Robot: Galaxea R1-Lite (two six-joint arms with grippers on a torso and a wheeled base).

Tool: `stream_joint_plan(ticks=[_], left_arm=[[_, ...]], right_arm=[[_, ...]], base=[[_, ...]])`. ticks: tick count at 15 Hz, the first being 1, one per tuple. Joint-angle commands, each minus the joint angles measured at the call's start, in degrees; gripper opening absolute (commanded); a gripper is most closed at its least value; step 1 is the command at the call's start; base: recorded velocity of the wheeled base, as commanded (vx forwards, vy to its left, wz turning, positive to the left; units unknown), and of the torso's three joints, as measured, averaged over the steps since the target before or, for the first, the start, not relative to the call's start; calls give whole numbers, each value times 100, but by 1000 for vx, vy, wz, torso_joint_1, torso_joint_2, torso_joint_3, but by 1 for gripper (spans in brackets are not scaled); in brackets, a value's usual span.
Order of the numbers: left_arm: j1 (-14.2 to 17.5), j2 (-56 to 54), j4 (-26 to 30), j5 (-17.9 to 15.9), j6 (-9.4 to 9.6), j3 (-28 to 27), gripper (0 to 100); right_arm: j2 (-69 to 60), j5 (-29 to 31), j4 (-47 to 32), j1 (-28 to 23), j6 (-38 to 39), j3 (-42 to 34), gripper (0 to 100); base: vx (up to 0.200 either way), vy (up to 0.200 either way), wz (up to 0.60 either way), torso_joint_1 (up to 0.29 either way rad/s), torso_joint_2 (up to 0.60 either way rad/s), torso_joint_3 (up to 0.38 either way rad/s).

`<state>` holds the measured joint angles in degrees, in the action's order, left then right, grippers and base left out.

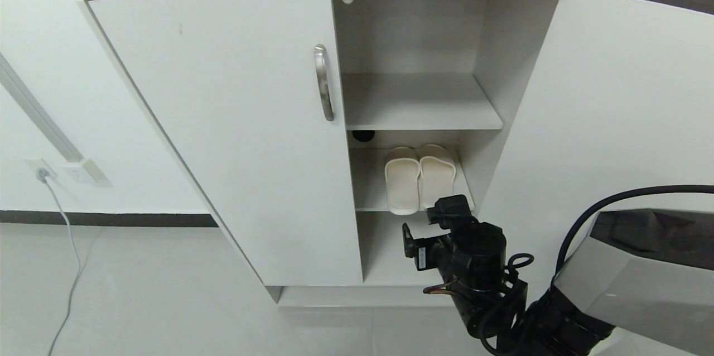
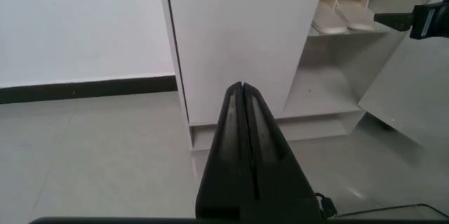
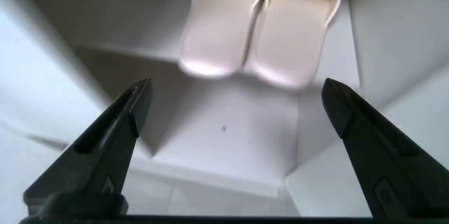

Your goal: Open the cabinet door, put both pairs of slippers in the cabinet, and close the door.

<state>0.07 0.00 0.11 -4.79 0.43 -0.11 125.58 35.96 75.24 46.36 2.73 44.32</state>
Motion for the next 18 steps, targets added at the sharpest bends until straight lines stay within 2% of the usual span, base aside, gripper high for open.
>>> stream_joint_plan(ticks=[1, 18], left_arm=[[1, 0, -2, 4, 1, 2, 0], [1, 9, -2, -4, 1, 2, 0]], right_arm=[[55, -1, 8, 5, -1, -3, 100], [213, 25, 158, 13, -36, -29, 100]], base=[[0, 0, 0, 0, 0, 0], [0, 0, 0, 0, 0, 6]])
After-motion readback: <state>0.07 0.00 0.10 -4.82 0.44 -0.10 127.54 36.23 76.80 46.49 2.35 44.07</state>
